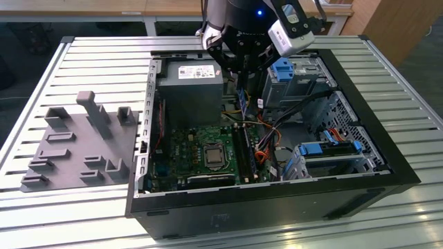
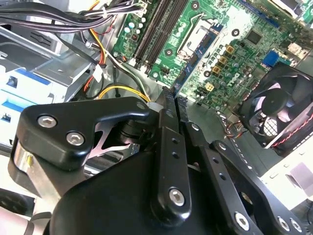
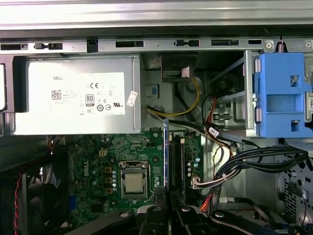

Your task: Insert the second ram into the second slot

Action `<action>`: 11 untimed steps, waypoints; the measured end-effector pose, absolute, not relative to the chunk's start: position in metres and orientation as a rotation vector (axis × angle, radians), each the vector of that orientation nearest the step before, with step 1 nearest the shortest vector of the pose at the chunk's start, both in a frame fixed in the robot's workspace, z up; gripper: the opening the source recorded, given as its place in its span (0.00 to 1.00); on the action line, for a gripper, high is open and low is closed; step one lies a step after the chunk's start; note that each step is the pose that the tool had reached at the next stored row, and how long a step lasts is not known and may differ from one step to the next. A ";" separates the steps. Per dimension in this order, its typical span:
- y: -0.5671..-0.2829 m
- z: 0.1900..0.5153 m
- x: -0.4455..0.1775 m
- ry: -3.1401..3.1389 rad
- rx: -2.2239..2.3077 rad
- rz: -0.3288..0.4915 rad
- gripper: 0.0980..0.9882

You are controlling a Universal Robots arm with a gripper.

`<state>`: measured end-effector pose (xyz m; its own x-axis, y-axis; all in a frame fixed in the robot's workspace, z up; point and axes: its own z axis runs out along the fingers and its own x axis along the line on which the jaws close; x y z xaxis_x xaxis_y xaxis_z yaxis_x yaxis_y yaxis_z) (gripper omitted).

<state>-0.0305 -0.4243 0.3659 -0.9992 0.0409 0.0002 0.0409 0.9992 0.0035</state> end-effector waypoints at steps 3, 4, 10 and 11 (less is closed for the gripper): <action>-0.424 0.365 -0.031 -3.141 -0.064 -0.005 0.05; -0.424 0.364 -0.031 -3.141 -0.064 -0.005 0.05; -0.424 0.362 -0.031 -3.141 -0.064 -0.005 0.05; -0.424 0.362 -0.031 -3.141 -0.064 -0.005 0.05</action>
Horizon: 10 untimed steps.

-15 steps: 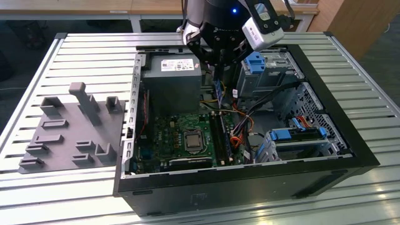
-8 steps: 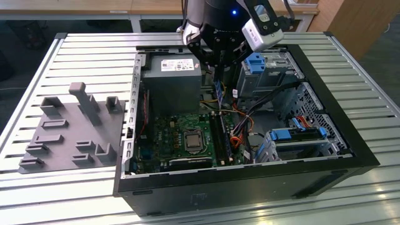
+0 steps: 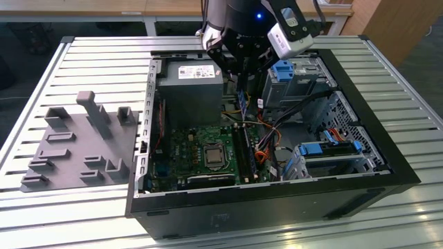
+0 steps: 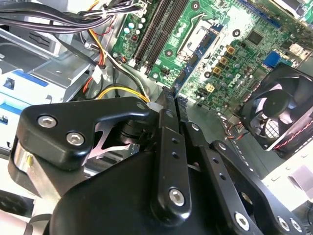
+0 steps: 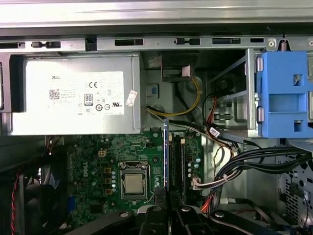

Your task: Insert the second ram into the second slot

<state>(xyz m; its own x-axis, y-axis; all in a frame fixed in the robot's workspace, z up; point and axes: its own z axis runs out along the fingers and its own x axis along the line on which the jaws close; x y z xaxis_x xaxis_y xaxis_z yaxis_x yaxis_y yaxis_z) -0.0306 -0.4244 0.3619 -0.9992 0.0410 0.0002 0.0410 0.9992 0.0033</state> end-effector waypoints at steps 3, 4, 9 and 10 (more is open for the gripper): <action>-0.424 0.361 -0.031 -3.141 -0.064 -0.005 0.05; -0.424 0.360 -0.031 -3.141 -0.064 -0.005 0.05; -0.424 0.358 -0.031 -3.141 -0.064 -0.005 0.05; -0.424 0.358 -0.031 -3.141 -0.064 -0.005 0.05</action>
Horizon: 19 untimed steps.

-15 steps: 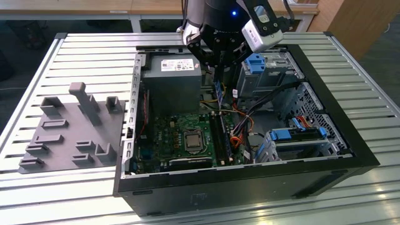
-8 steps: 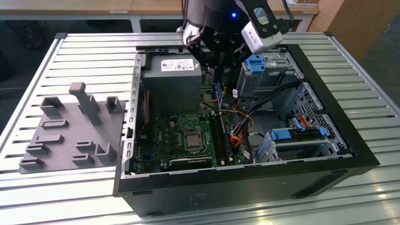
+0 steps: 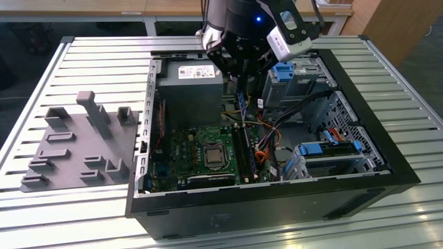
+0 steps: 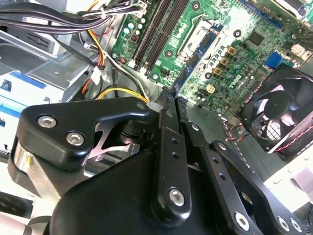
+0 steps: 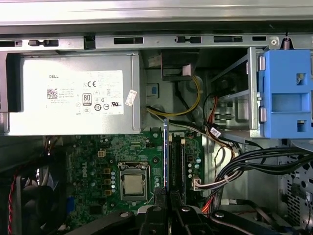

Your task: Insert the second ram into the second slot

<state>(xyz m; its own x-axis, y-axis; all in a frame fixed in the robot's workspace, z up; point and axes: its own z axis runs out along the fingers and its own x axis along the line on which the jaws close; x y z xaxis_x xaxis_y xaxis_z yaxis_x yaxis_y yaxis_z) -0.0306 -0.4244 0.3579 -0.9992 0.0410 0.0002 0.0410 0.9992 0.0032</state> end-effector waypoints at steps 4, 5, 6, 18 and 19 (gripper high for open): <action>-0.425 0.356 -0.031 -3.141 -0.065 -0.005 0.05; -0.425 0.356 -0.031 -3.141 -0.065 -0.005 0.05; -0.425 0.356 -0.031 -3.141 -0.064 -0.005 0.05; -0.425 0.352 -0.031 -3.141 -0.064 -0.003 0.05; -0.425 0.352 -0.031 -3.141 -0.064 -0.003 0.05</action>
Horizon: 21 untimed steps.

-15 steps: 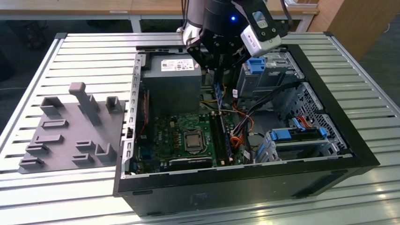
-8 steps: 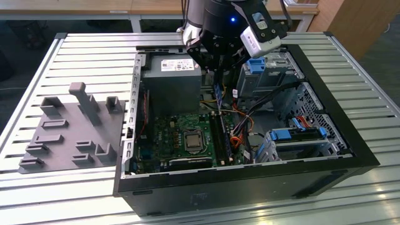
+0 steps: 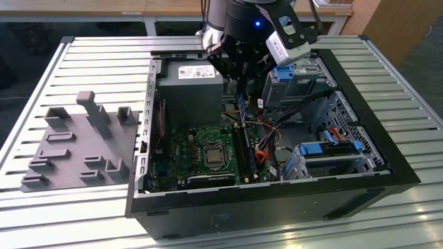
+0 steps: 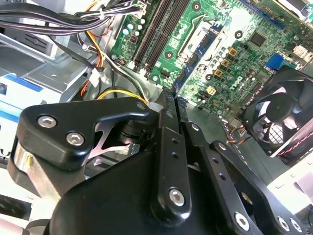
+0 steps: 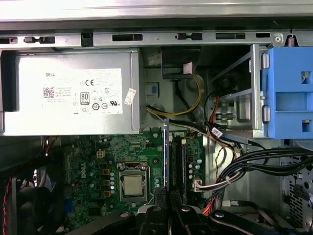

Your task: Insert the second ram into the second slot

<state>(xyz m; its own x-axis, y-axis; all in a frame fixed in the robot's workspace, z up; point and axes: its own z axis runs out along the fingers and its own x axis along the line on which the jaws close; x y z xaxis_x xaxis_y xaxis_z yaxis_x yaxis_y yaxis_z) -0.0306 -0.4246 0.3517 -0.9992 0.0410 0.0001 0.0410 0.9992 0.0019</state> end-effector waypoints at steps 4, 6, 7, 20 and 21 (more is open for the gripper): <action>-0.425 0.350 -0.031 -3.141 -0.064 -0.001 0.05; -0.425 0.349 -0.031 -3.141 -0.064 -0.001 0.05; -0.425 0.348 -0.031 -3.141 -0.065 -0.001 0.05; -0.428 0.345 -0.031 -3.141 -0.064 0.007 0.05; -0.428 0.344 -0.031 -3.141 -0.064 0.007 0.05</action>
